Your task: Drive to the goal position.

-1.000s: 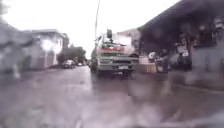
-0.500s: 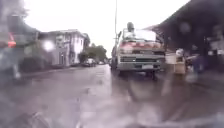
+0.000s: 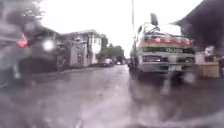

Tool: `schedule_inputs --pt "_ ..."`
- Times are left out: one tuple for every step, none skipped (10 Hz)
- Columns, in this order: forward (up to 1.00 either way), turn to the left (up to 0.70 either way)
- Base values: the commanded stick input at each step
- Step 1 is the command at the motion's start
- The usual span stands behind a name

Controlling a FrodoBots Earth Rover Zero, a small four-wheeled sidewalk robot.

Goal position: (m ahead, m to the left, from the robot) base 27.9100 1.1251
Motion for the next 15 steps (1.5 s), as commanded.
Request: schedule_inputs --pt "1.00 0.00" --pt "1.00 0.00" --pt "1.00 0.00" --pt "1.00 0.00" --pt "1.00 0.00" --pt "1.00 0.00" --pt "1.00 0.00" --pt "1.00 0.00" --pt "1.00 0.00" --pt "1.00 0.00" --pt "1.00 0.00" --pt "1.00 0.00" --pt "1.00 0.00" --pt "1.00 -0.13" --pt "1.00 -0.14"
